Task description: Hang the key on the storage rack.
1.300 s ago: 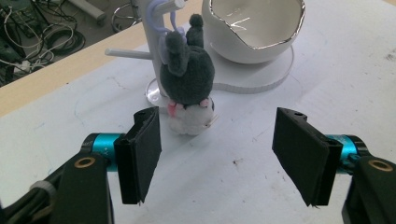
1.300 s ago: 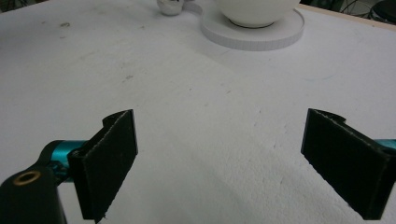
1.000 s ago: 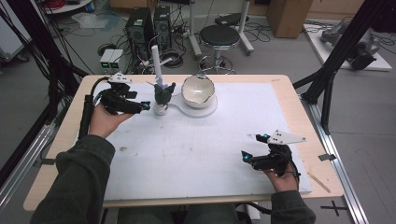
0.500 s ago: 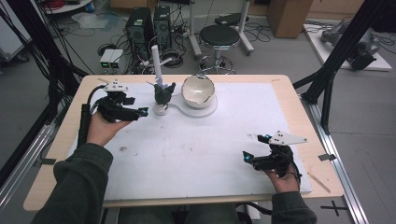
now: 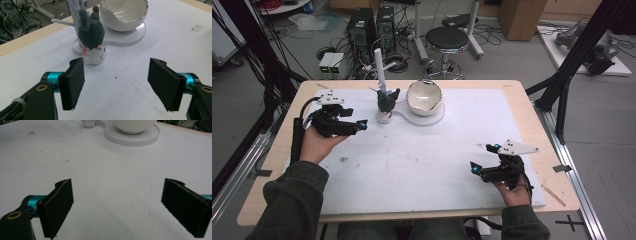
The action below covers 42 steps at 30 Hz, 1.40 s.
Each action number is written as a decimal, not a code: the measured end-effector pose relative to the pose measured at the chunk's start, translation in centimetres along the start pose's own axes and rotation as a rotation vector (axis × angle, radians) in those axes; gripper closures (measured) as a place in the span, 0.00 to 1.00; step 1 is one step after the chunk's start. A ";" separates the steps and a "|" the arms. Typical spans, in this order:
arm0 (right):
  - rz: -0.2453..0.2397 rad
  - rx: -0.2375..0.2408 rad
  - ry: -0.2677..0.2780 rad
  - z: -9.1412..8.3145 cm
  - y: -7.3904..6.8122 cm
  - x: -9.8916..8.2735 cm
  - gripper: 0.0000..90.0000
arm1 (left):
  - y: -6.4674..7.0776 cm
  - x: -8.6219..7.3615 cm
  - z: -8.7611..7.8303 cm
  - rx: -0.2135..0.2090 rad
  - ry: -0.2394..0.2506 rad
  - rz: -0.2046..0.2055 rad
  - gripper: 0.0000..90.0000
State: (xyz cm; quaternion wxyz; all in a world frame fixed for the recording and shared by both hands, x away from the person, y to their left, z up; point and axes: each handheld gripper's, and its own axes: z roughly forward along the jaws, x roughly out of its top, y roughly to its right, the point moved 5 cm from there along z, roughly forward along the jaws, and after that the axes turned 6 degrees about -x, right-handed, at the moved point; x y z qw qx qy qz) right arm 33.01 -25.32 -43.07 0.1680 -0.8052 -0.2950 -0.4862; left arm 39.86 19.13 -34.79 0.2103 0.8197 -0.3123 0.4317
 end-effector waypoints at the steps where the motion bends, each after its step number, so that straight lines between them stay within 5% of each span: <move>1: 0.006 0.002 -0.005 0.0 -0.1 0.0 0.11 | 0.0 -0.1 -0.1 0.001 0.003 0.000 0.33; 20: 0.001 -0.007 -0.009 0.1 0.1 -0.1 0.11 | 1.2 -0.9 -0.8 -0.002 0.013 0.022 0.32; 42: 0.006 -0.012 -0.016 0.0 0.1 -0.2 0.11 | 1.3 -2.7 -1.7 0.002 0.032 0.000 0.29</move>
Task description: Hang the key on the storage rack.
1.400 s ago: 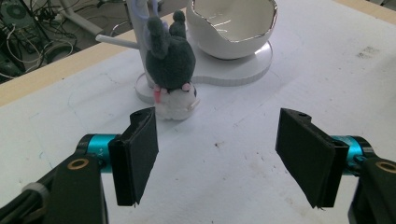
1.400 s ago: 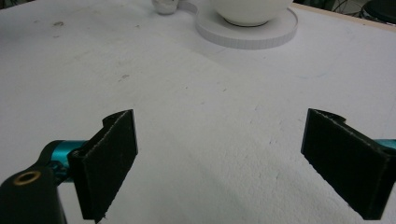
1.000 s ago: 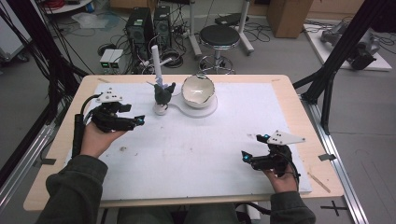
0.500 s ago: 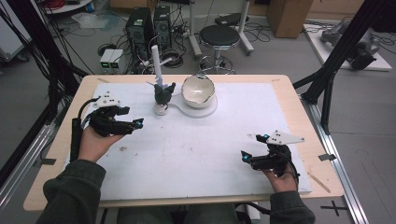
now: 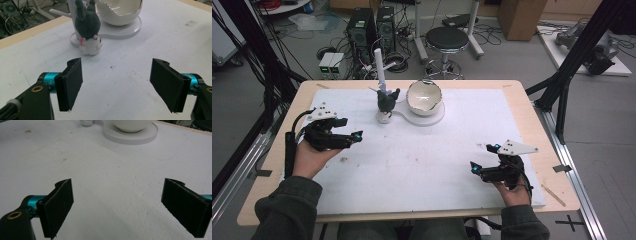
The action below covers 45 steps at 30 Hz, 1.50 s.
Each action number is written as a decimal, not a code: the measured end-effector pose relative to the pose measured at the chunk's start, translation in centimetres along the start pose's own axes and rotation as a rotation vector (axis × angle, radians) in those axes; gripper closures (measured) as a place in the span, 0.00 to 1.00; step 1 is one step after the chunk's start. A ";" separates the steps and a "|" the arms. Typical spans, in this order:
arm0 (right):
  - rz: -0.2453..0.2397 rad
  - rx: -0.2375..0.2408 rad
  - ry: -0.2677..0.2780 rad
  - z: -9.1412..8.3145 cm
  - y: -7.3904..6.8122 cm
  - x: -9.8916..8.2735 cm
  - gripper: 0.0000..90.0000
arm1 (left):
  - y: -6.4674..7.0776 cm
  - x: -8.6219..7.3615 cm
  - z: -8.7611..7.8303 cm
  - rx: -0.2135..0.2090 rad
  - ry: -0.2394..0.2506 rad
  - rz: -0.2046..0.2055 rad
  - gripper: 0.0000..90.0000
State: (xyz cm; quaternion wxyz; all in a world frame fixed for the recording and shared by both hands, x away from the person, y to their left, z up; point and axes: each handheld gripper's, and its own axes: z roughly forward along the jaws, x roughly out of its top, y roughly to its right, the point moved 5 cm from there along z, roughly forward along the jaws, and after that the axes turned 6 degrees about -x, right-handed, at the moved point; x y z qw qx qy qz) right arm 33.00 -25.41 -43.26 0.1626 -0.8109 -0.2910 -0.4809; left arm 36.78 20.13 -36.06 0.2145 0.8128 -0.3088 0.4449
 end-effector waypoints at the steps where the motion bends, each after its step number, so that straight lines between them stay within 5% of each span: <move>1: 0.000 -0.001 0.002 0.0 0.0 0.0 0.11 | -0.1 -0.1 0.0 0.003 -0.001 0.003 0.29; 45: 0.001 -0.007 0.005 -0.1 0.1 0.0 0.11 | 1.0 -3.3 -1.6 0.015 0.004 0.010 0.28</move>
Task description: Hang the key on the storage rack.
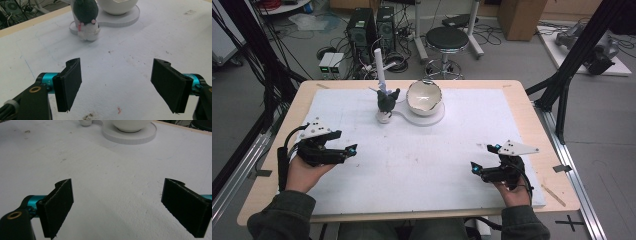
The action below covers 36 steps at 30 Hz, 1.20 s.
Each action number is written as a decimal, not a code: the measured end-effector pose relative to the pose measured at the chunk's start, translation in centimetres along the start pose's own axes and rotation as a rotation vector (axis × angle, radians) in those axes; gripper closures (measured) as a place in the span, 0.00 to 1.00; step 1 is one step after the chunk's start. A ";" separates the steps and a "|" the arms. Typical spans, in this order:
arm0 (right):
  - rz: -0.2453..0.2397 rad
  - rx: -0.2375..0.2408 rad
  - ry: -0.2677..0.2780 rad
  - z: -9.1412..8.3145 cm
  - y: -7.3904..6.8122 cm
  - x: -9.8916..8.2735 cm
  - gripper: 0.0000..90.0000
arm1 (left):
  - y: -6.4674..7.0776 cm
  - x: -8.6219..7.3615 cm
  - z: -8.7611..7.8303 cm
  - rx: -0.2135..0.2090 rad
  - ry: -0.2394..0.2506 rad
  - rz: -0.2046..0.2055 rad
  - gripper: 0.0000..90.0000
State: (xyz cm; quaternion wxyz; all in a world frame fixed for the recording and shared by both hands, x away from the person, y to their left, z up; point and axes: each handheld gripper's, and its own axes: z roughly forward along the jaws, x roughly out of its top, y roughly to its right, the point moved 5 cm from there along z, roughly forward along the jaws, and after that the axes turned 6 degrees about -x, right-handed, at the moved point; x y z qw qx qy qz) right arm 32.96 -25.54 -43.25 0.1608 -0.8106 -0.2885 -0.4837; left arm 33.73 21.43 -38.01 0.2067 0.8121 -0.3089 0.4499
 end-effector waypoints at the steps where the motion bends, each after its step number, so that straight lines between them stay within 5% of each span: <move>1: 0.001 0.000 -0.001 0.0 0.0 0.0 0.11 | 0.0 -0.1 -0.1 0.000 0.000 -0.001 0.28; 36: 0.004 -0.001 -0.006 0.0 0.0 -0.1 0.11 | 1.2 -3.6 -1.2 0.026 0.009 0.020 0.28</move>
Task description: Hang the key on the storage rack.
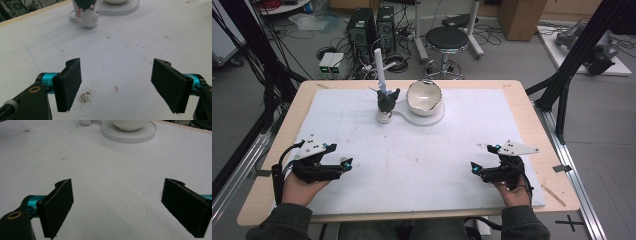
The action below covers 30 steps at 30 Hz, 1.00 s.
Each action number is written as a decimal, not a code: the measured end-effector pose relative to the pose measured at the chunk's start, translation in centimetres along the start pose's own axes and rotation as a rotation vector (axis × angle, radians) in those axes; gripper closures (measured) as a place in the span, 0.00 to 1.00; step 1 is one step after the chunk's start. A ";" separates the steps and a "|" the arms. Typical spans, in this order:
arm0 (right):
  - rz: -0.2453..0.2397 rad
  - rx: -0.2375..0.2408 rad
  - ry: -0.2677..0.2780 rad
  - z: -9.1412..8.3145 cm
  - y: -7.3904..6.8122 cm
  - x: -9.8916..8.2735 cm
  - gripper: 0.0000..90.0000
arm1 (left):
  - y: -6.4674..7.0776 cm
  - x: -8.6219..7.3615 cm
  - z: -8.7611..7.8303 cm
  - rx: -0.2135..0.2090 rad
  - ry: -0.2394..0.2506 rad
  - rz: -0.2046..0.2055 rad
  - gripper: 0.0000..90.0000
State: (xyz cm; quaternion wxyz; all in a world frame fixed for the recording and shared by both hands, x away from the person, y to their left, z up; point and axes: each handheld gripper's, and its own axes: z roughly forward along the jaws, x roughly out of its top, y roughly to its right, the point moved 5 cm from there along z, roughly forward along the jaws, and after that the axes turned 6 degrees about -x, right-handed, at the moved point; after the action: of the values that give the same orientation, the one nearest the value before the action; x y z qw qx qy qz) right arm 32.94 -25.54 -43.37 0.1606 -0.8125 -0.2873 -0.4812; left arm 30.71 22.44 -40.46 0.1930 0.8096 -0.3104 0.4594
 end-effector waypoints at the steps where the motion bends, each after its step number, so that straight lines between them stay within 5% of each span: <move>1: 0.000 0.001 0.001 0.0 0.0 0.0 0.11 | 0.0 -0.1 -0.1 0.000 -0.002 0.003 0.27; 30: -0.003 0.001 -0.011 0.2 -0.1 -0.2 0.11 | 0.7 -2.1 -1.5 0.014 0.025 -0.009 0.27</move>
State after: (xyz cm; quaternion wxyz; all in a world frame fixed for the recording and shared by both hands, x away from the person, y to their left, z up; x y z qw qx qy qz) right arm 32.97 -25.46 -43.64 0.1585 -0.8146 -0.2898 -0.4767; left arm 28.50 23.45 -41.51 0.1930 0.8064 -0.3011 0.4710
